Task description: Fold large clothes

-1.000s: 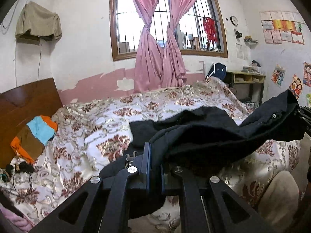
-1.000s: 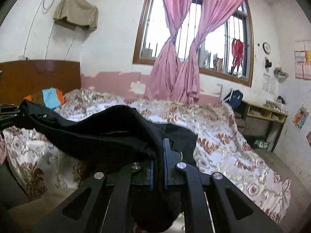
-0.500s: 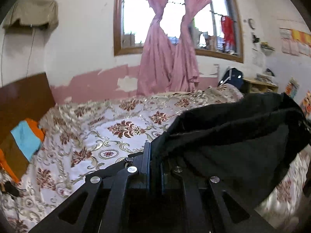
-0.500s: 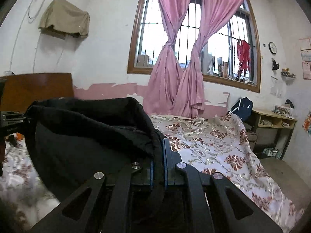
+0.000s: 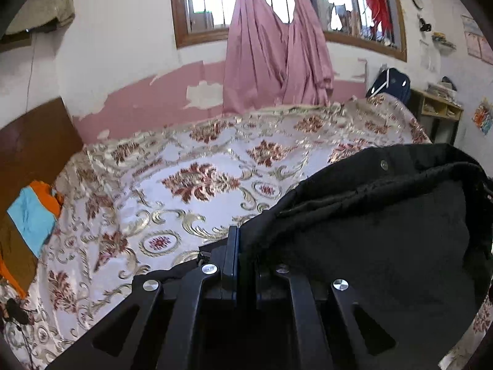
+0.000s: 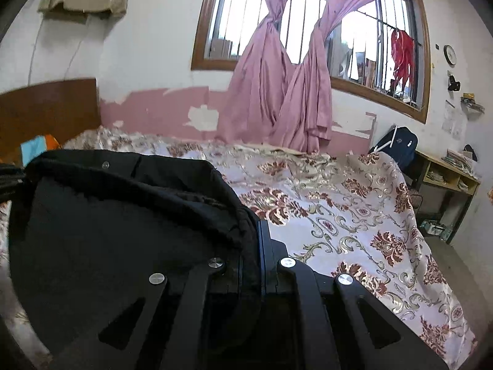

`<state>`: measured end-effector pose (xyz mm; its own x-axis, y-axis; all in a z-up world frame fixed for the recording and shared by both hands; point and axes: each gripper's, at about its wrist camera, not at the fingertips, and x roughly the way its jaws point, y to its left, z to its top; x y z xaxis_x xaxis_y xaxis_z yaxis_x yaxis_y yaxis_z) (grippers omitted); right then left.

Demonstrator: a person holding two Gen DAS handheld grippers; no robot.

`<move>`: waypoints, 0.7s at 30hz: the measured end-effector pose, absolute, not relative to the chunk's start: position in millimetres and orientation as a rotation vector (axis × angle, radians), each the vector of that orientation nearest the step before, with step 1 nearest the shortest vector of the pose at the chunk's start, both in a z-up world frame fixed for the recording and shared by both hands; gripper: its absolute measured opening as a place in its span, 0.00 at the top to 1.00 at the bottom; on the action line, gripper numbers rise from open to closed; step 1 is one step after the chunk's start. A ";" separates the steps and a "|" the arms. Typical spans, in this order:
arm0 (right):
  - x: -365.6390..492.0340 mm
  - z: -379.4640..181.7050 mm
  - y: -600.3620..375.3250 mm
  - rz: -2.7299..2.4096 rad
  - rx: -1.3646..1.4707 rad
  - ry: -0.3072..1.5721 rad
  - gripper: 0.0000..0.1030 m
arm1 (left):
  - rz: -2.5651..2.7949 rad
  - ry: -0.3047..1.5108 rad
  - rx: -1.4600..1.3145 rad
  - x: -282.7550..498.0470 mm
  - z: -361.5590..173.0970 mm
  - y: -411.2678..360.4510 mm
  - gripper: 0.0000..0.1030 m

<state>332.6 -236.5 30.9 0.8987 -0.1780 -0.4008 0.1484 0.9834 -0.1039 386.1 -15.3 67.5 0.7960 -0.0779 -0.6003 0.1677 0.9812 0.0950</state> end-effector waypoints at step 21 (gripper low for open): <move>347.5 -12.8 -254.4 -0.102 0.012 0.496 0.51 | -0.187 0.752 0.130 413.3 27.8 -16.1 0.64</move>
